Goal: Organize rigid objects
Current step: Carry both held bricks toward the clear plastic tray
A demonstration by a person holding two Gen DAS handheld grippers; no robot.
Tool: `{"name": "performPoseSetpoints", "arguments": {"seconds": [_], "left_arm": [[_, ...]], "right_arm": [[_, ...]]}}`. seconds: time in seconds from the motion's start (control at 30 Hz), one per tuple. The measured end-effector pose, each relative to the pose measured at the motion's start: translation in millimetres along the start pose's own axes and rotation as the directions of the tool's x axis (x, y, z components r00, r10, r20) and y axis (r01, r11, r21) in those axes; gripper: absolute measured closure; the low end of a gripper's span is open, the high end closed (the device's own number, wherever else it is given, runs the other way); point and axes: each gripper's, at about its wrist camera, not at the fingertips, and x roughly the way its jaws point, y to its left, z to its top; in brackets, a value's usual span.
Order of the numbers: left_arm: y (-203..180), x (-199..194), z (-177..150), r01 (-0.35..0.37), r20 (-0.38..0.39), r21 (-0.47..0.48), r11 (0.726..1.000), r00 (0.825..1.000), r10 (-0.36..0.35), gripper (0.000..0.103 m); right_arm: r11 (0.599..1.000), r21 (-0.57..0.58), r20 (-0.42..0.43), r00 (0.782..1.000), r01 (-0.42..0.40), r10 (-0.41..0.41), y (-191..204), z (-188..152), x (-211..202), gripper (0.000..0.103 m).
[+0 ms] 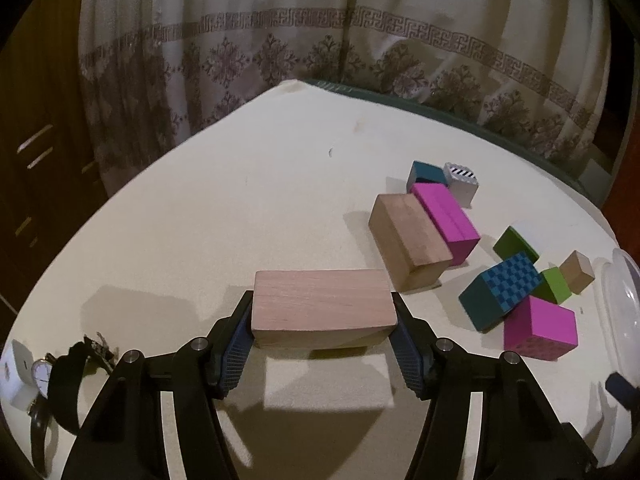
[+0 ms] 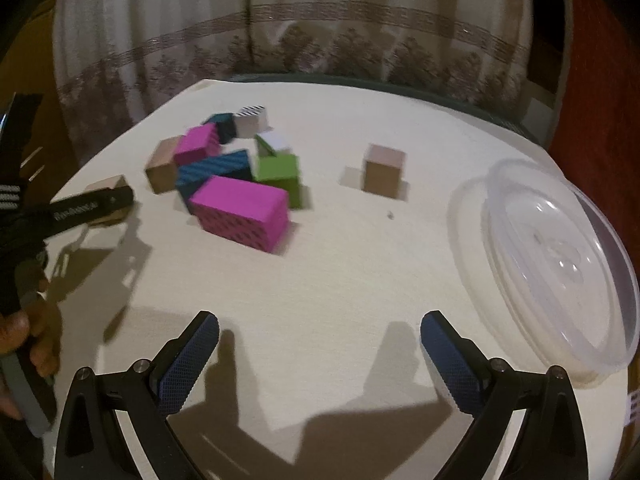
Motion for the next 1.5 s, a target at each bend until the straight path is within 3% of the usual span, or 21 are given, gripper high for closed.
{"name": "performPoseSetpoints", "arguments": {"seconds": [0.2,0.37,0.67,1.03,1.5], "left_arm": [[0.7,-4.8,0.1,-0.004,0.024,-0.004,1.000,1.000,0.004,0.039],[4.1,-3.9,0.1,0.004,0.021,-0.022,1.000,1.000,-0.004,0.039],[7.0,1.2,-0.8,0.027,-0.006,-0.038,0.999,1.000,-0.027,0.039],[3.1,1.2,-1.8,0.019,0.003,-0.027,0.999,1.000,-0.019,0.039],[-2.8,-8.1,-4.3,0.010,0.020,0.000,1.000,1.000,-0.010,0.039]], "right_arm": [[0.997,-0.014,0.017,0.997,-0.071,0.072,18.7,27.5,10.5,0.004],[0.991,0.033,0.001,0.991,-0.133,0.133,22.7,42.2,31.0,0.015],[0.992,0.053,0.007,0.993,-0.116,0.116,26.7,51.3,48.9,0.032],[0.990,0.050,0.036,0.991,-0.134,0.132,24.9,40.1,34.9,0.033],[0.996,0.038,0.114,0.990,-0.086,0.082,11.5,9.7,-10.5,0.033]]}}
